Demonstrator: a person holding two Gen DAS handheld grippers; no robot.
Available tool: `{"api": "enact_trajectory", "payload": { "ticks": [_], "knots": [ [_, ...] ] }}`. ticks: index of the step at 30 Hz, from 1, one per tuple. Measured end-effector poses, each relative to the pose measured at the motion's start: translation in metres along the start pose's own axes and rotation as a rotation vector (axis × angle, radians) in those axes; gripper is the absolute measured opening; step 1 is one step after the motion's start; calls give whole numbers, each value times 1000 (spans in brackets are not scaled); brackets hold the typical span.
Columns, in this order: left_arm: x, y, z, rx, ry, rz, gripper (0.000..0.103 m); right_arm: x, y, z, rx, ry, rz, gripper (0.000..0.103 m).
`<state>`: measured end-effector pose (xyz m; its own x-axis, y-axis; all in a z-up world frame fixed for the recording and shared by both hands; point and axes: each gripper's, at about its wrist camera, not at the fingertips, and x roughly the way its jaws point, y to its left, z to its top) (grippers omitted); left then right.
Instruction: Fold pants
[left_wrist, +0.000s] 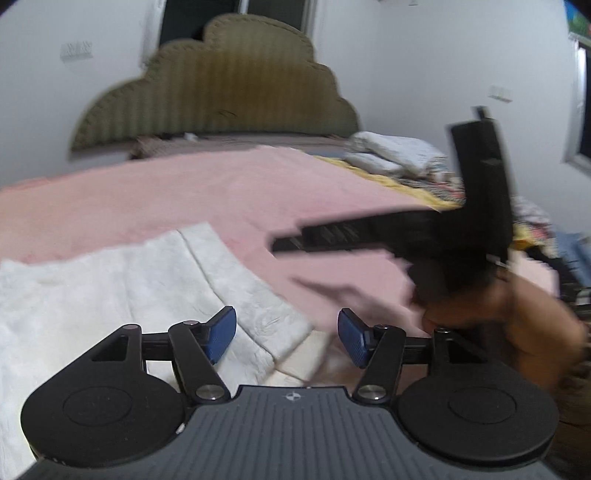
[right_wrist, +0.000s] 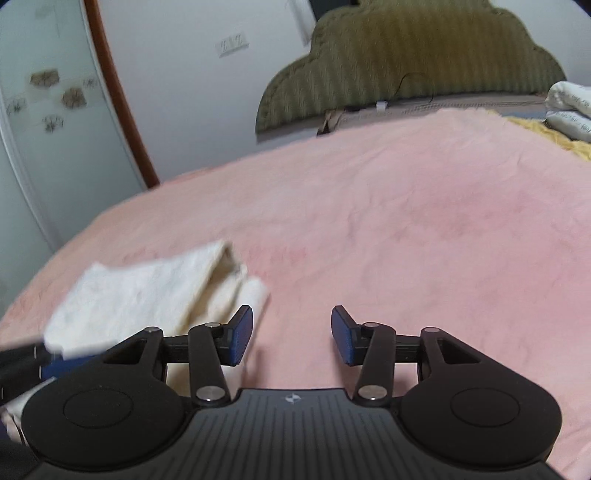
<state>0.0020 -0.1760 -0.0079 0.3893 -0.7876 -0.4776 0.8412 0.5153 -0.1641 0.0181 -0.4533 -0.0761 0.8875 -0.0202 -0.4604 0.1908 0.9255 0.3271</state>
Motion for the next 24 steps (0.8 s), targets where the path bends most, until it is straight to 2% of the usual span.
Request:
{"api": "enact_trajectory", "payload": {
  "ticks": [2,4,6,8,9,11,13,15,16,18,21,22,24],
  "knots": [
    [-19,8,-1,-27,-13,-30,67,0,9,6,-9,-21,24,46],
    [-36,20,0,-43,-47,22,70,3,22,12,-36,-27,60,46],
    [-50,35,3,-50,-79,168,72,9,38,15,-67,-11,107,47],
    [-59,55,6,-55,-98,355,77,16,54,15,-93,13,167,47],
    [-62,68,7,-68,-97,441,78,19,60,14,-105,24,193,47],
    [-63,94,6,-116,-64,556,78,24,74,10,-145,47,234,47],
    [-62,115,-1,-175,-26,554,78,29,83,2,-209,92,237,55],
    [-51,125,-11,-211,42,504,78,34,86,-8,-300,125,182,56],
    [-45,123,-17,-197,74,478,78,34,85,-14,-351,135,154,56],
    [-32,113,-31,-96,126,445,79,30,82,-24,-423,135,84,56],
    [-30,88,-38,75,78,517,78,18,80,-25,-428,124,31,56],
    [-31,84,-36,90,67,524,79,11,81,-24,-430,105,9,57],
    [-34,81,-33,87,40,509,81,-1,86,-23,-432,58,36,57]
  ]
}}
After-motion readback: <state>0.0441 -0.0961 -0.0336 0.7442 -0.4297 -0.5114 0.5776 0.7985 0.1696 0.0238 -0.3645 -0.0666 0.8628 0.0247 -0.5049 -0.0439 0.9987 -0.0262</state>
